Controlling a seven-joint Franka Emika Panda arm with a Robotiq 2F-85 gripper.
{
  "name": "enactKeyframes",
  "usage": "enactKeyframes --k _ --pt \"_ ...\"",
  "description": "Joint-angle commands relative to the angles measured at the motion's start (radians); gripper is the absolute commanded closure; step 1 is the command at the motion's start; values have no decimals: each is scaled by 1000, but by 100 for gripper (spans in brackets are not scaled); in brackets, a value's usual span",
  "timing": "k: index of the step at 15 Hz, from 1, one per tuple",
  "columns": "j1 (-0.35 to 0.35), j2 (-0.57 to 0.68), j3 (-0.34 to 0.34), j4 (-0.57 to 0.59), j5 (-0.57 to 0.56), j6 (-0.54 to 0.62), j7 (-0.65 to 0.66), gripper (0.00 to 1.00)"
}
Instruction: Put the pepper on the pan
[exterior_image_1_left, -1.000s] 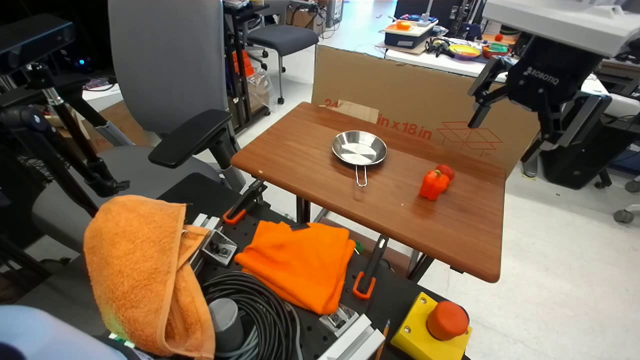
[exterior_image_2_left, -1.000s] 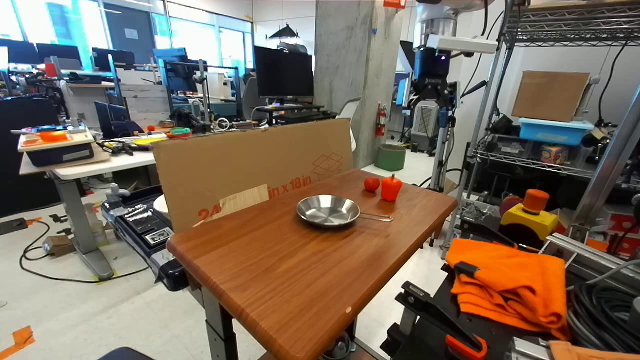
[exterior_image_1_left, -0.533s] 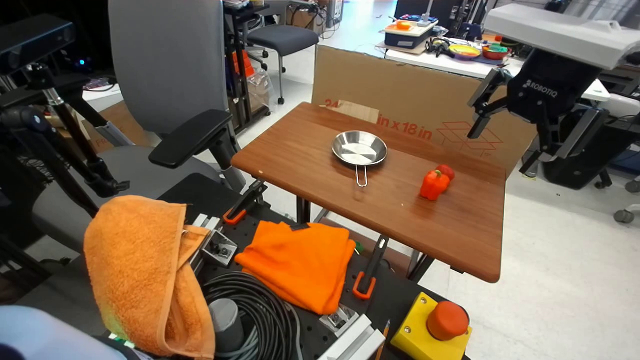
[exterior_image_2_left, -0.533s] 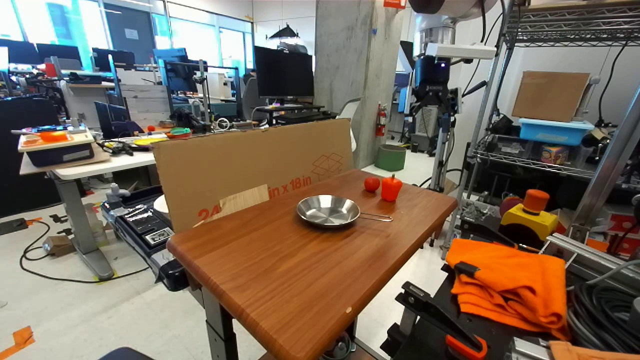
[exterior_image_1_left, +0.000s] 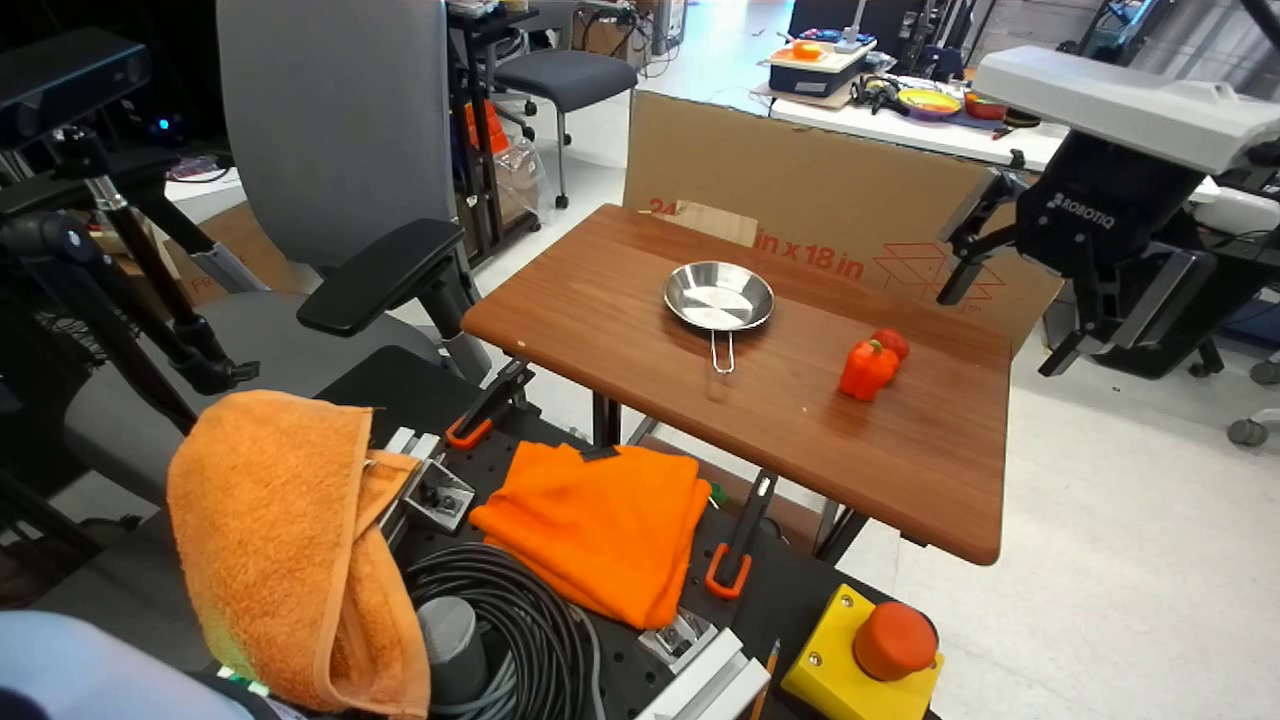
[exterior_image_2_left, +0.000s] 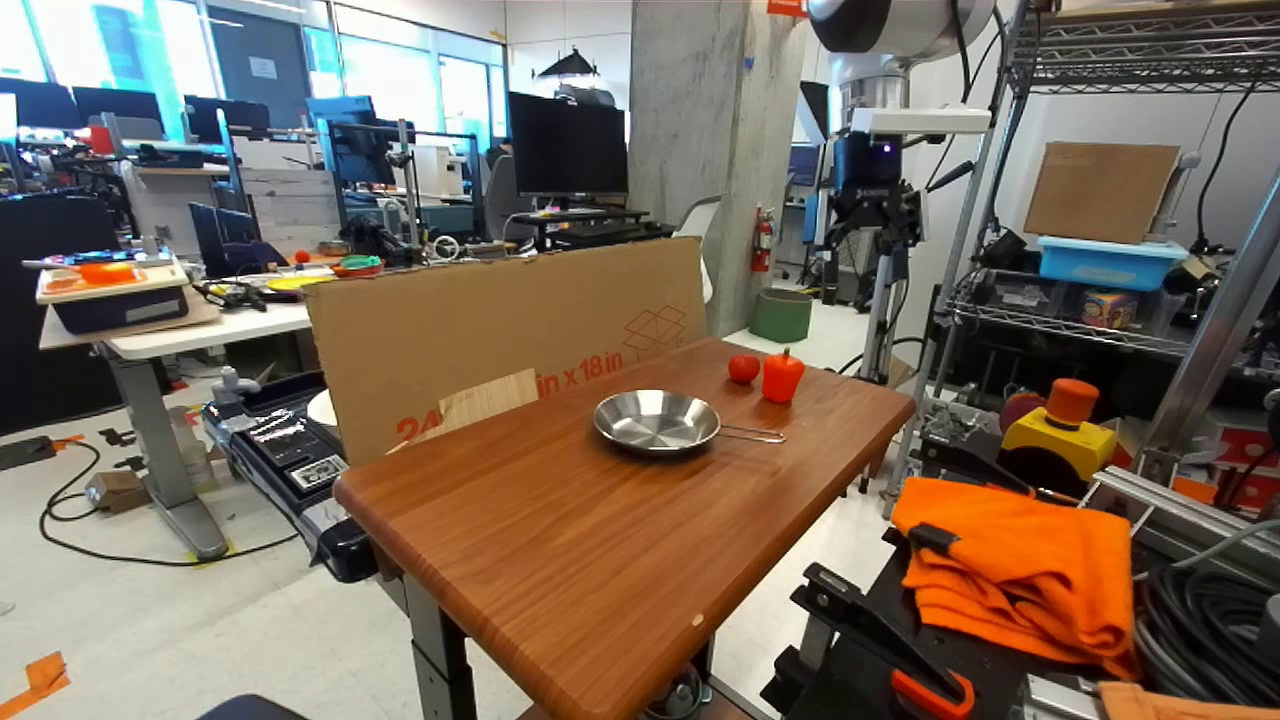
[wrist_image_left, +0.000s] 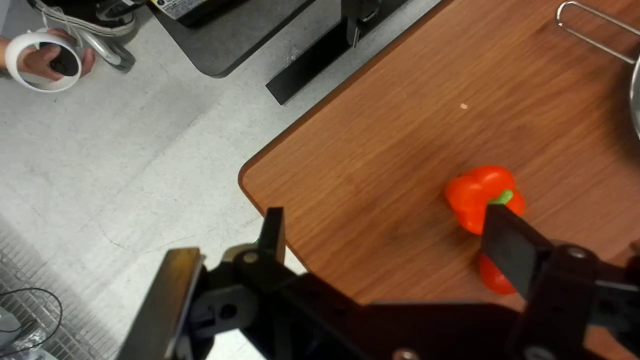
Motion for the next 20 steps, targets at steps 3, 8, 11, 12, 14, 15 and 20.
enactKeyframes --k 3,8,11,12,14,15,20 --pt "-16 -41 23 4 12 49 -102 0" --pt "-16 -91 50 -23 -24 127 -320 0" --pt "-21 -79 60 -14 -35 120 -426 0" --pt "-22 -71 61 -7 -32 111 -441 0" --pt "-23 -52 63 2 -33 100 -462 0" --pt "-22 -40 63 5 -35 96 -467 0" --pt "-21 11 62 12 -57 83 -460 0"
